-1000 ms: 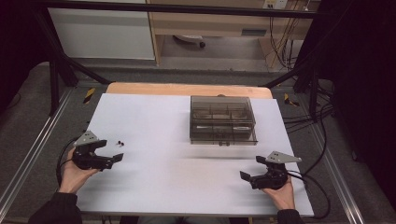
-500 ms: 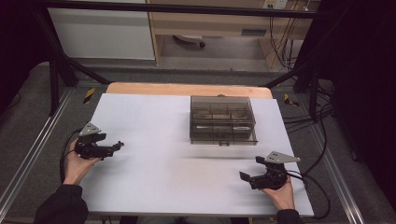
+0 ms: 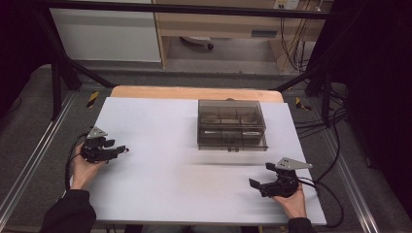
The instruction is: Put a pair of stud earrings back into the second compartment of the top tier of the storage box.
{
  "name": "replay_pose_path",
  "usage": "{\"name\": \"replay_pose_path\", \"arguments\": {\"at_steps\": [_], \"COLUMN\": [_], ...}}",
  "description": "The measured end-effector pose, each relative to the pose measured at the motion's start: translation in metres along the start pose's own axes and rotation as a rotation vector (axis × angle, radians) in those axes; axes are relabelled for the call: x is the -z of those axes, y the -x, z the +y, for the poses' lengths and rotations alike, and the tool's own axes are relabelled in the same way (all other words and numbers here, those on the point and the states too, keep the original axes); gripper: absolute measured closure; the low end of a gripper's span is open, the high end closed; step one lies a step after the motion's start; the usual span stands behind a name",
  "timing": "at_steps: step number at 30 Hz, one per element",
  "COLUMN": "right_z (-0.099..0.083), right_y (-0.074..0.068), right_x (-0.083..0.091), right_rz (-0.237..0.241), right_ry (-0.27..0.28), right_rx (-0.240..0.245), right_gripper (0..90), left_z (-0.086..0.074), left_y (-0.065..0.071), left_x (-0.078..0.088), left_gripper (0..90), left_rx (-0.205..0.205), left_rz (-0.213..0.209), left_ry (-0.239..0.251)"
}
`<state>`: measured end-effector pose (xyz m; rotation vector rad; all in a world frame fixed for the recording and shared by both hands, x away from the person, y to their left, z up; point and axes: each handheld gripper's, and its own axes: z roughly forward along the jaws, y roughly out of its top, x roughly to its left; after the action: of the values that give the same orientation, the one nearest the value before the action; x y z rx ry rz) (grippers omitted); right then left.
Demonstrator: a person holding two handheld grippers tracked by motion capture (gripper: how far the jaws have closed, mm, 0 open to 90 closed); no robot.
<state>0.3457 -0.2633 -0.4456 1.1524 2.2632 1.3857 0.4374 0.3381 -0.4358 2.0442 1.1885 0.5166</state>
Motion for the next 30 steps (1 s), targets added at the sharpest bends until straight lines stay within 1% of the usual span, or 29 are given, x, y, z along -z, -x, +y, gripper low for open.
{"name": "replay_pose_path", "arguments": {"at_steps": [9, 11, 18, 22, 24, 30], "right_z": [0.0, 0.0, 0.0, 0.0, 0.0, 0.0], "right_y": [0.0, 0.0, 0.0, 0.0, 0.0, 0.0], "right_x": [0.0, 0.0, 0.0, 0.0, 0.0, 0.0], "right_rz": [0.001, 0.002, 0.002, 0.002, 0.003, 0.003], "right_ry": [0.0, -0.001, -0.001, -0.001, -0.004, -0.002], "right_rx": [-0.001, -0.002, -0.002, -0.003, -0.002, -0.004], "right_gripper": [0.6, 0.6, 0.6, 0.6, 0.6, 0.6], "left_z": [-0.002, -0.002, -0.002, -0.002, -0.002, -0.002], "left_y": [-0.002, -0.002, 0.0, 0.0, 0.001, 0.002], "left_x": [-0.006, -0.008, -0.011, -0.013, -0.013, -0.015], "left_gripper": [58.8, 60.5, 64.7, 67.8, 69.6, 74.4], "left_rx": [-0.007, -0.016, -0.034, -0.037, -0.031, -0.042], "left_rz": [-0.001, 0.003, -0.007, -0.008, -0.009, -0.005], "left_ry": [-0.022, -0.024, -0.032, -0.039, -0.039, -0.044]}}
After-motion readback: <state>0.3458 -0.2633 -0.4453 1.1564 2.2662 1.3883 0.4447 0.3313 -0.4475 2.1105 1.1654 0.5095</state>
